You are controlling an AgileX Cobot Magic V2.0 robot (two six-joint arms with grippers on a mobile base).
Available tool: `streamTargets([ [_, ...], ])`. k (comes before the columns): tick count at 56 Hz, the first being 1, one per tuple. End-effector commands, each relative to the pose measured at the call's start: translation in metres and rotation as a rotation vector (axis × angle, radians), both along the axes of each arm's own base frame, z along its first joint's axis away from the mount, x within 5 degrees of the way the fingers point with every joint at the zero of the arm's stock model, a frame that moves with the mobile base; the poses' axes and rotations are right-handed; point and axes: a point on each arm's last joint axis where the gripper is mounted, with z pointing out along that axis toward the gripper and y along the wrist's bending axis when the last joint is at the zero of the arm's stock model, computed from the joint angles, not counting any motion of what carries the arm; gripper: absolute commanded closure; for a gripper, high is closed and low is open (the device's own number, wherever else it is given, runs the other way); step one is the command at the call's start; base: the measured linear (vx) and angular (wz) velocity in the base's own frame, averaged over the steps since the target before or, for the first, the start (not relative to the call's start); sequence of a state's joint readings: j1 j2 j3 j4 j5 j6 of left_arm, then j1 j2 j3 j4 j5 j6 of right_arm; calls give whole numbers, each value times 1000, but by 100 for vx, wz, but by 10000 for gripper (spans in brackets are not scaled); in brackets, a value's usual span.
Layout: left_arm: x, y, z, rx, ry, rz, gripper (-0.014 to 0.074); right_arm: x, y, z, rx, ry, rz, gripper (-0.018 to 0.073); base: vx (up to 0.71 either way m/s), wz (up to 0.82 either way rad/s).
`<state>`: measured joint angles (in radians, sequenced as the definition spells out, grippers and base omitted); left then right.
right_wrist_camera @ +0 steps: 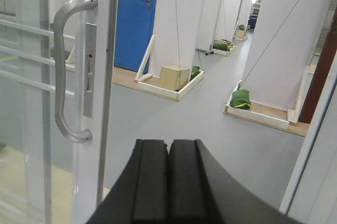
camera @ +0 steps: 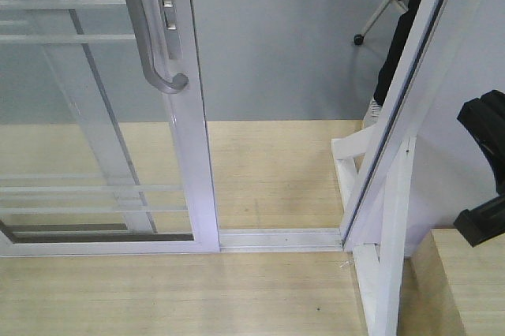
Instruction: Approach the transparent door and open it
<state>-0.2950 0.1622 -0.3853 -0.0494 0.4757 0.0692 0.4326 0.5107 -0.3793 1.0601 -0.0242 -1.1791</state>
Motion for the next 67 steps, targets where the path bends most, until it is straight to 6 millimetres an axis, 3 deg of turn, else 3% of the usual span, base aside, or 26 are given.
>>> streamTargets([
  [1,-1,0,16,-39,-89,1,596,-1,-2,11,14,-35,-10,562,0,0],
  [21,0,0,18,-47,-119,3,596,-29,-13,11,51,-147,-3,562,0,0],
  [67,2,-1,10,-91,-65,7,596,-29,-14,11,68,-144,-6,561,0,0],
])
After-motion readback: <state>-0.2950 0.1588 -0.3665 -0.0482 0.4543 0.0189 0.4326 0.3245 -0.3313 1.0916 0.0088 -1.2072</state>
